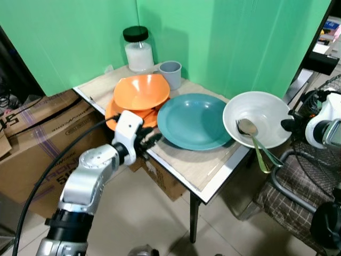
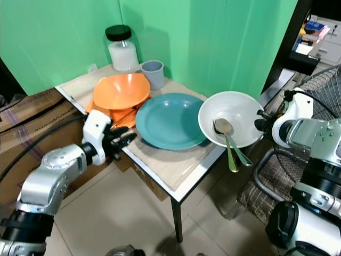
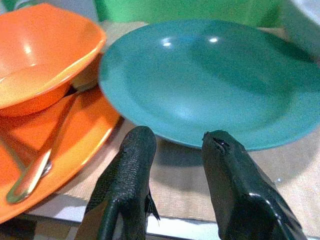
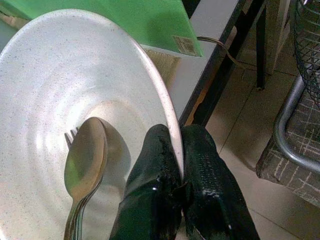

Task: Setting the table

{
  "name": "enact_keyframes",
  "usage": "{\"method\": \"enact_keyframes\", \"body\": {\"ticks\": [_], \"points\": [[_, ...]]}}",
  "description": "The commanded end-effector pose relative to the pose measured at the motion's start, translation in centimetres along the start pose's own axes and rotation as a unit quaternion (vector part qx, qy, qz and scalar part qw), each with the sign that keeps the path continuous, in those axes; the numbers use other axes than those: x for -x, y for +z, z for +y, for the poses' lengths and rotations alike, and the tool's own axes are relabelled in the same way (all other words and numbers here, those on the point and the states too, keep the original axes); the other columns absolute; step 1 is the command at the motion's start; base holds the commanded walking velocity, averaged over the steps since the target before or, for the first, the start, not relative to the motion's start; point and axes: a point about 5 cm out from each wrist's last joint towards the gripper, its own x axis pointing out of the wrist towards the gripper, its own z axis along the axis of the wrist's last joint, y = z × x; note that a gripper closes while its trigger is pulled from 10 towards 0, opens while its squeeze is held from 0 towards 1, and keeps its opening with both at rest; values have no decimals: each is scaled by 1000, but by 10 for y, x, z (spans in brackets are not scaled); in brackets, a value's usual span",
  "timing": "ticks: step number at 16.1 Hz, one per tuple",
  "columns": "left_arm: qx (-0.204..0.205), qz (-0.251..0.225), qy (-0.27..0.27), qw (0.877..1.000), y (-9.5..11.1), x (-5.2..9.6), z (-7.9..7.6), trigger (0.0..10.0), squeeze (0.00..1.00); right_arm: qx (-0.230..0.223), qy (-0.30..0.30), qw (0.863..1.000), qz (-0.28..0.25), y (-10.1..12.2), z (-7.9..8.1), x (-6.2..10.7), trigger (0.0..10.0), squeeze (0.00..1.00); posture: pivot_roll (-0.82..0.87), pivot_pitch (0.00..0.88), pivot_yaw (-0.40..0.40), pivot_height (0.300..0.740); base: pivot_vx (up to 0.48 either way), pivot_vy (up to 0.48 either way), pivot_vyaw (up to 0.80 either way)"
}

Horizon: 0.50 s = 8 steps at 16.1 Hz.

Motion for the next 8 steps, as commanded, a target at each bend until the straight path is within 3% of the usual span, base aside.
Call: {"method": "enact_keyframes", "body": {"ticks": [1,2,3,4,5,6,8], "points": [[20,6,27,999,-2,-3,14,10000,0,11,25,1000,-11,4,8,4,0,0,-49,0,60,740,0,0,0],[25,6,29,999,-2,-4,16,10000,0,11,24,1000,-11,4,8,4,0,0,-49,0,60,740,0,0,0],[66,1,27,997,-2,-11,23,10000,1000,11,22,1000,-13,6,7,5,0,0,-51,0,55,740,0,0,0],[117,-3,22,993,-2,-19,29,10000,1000,11,21,1000,-15,8,7,7,0,0,-52,0,54,740,0,0,0],[140,-1,19,990,-3,-23,32,10000,1000,13,21,1000,-16,9,7,7,0,0,-58,0,56,740,0,0,0],[202,11,13,979,-7,-32,38,10000,1000,16,20,1000,-19,11,7,9,0,0,-63,0,57,740,0,0,0],[233,30,17,972,-12,-40,41,10000,1000,18,19,999,-20,12,7,11,0,0,-72,0,58,740,0,0,0]]}}
